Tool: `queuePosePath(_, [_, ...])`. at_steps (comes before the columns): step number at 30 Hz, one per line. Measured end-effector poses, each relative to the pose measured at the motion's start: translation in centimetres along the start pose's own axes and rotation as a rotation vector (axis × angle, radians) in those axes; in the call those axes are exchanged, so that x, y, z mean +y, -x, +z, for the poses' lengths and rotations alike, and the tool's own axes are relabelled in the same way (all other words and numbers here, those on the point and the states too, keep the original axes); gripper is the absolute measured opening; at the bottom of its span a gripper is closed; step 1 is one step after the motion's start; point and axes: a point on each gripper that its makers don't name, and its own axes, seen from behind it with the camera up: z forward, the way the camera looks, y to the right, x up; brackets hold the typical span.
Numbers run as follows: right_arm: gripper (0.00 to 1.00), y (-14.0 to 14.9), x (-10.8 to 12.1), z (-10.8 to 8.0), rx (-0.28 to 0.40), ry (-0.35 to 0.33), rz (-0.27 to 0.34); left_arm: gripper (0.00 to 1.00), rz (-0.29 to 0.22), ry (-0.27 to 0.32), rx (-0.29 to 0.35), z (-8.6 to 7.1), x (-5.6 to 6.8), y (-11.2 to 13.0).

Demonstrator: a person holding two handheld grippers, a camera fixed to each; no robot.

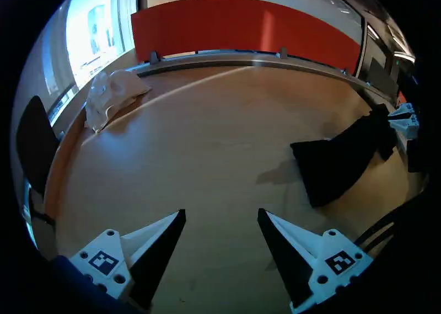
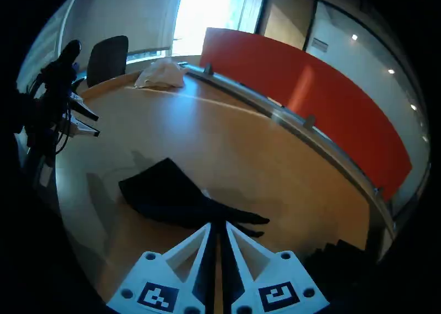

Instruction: Fold towel

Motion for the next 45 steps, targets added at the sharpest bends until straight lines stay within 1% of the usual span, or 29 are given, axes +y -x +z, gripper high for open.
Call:
queuePosePath(3, [0.07,-0.5,0.2,-0.3,0.008,0.006,-0.014,0.97,0.003,0.002,0.001,0.1,0.1,-0.2])
queuePosePath(9, [0.08,-1.4,0.7,-0.7,0.023,0.011,-0.021,0.97,0.008,0.005,0.004,0.2,0.3,-0.5])
queuePosePath(18, [0.08,-2.0,1.4,-1.4,0.032,0.022,-0.04,0.97,0.01,0.004,0.002,0.4,0.4,-0.8])
queuePosePath(24, [0.09,-2.1,1.2,-1.1,0.032,0.015,-0.043,0.97,0.017,0.007,0.0,0.5,0.6,-0.8])
queuePosePath(30, [0.09,-2.3,0.5,-0.6,0.032,-0.003,-0.058,0.97,0.017,0.013,0.004,0.6,0.9,-1.1])
queuePosePath(36, [0.09,-2.7,-0.4,0.0,0.034,-0.028,-0.075,0.97,0.02,0.013,0.008,0.5,0.9,-1.3])
queuePosePath(45, [0.1,-3.1,-3.1,1.4,0.031,-0.089,-0.099,0.97,0.017,0.01,0.012,0.4,0.6,-1.3])
